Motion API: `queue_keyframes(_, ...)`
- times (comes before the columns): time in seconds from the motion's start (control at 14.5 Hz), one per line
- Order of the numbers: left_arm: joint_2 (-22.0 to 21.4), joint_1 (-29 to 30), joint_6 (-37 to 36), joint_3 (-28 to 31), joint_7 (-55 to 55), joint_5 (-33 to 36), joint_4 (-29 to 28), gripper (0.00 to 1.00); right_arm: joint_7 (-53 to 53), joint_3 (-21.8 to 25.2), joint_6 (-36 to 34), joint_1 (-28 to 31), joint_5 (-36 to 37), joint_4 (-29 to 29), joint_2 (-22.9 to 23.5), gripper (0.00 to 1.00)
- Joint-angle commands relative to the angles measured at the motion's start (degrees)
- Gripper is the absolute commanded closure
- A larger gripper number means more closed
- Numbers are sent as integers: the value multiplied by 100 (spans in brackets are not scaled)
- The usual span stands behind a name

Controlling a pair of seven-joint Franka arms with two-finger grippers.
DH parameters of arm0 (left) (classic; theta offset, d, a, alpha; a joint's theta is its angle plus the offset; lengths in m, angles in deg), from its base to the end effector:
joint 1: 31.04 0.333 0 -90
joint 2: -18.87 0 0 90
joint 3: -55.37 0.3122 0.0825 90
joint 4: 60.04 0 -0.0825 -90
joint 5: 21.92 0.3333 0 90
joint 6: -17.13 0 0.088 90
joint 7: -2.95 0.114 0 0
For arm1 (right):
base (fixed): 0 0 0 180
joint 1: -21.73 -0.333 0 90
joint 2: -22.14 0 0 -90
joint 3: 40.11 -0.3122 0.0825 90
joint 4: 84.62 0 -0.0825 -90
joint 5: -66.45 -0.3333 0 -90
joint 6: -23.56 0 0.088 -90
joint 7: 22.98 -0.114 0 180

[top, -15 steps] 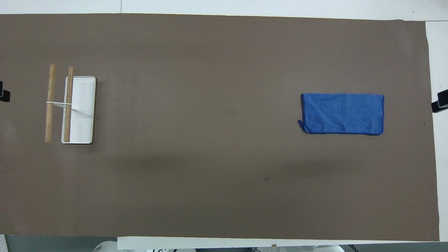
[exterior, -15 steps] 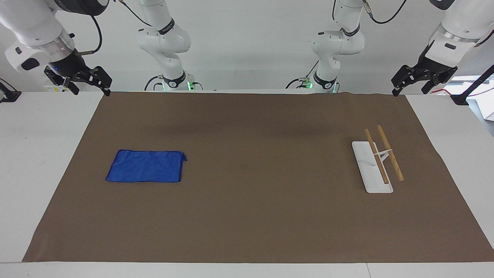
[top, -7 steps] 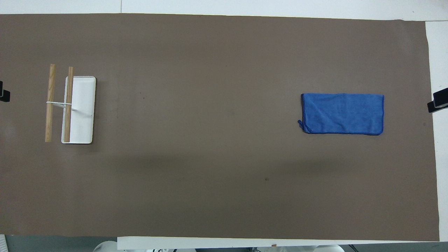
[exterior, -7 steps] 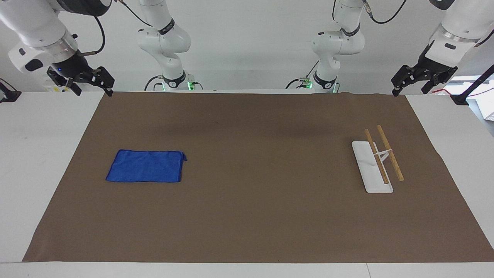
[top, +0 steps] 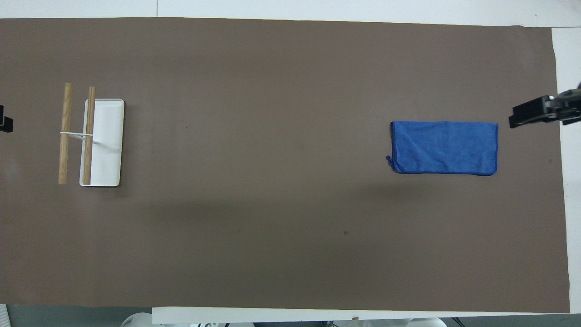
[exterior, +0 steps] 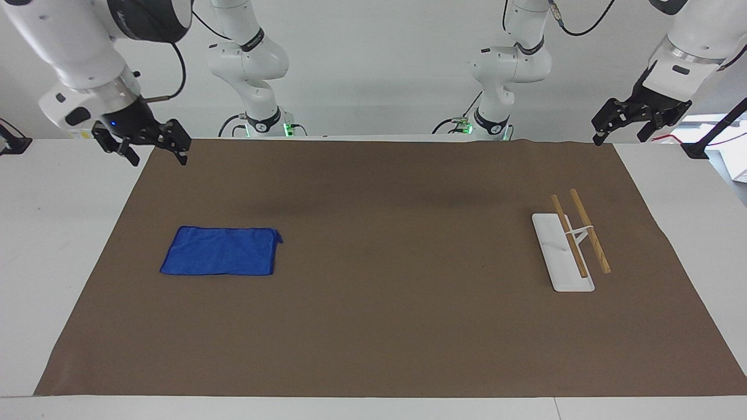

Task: Right arm passes towel to left arm to hang
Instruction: 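Reach the right gripper down to the blue towel's edge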

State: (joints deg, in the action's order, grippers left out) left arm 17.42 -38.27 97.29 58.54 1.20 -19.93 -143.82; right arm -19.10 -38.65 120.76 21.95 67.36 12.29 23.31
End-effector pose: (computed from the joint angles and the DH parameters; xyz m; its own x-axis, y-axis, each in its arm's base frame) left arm 0.4766 -0.0290 0.6562 0.9987 -0.0344 -0.0368 -0.0357 -0.9988 -0.0342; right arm 0.5164 -0.0166 0.5630 0.9990 0.0404 -0.0164 0.0406 -0.9991 0.0152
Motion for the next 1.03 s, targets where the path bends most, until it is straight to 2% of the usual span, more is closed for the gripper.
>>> queue_keyframes(0.0, -74, -15, -71, 34, 78, -14, -59, 0, -221, -23, 1411, -110, -30, 1117, 179, 0)
queue_keyframes(0.21, -74, -15, -71, 34, 78, -5, -59, 0, -247, -23, 2293, -49, -47, 1584, 611, 0)
queue_keyframes(0.48, -74, -15, -71, 34, 78, -14, -59, 0, -310, -23, 3128, -23, -162, 2331, 796, 0)
queue_keyframes(0.69, -74, -15, -71, 34, 78, -14, -59, 0, 147, -23, 3269, 223, -162, 2464, 989, 0)
queue_keyframes(0.96, -74, -15, -71, 34, 78, -14, -59, 0, 236, -23, 3656, 321, -162, 2648, 1156, 3)
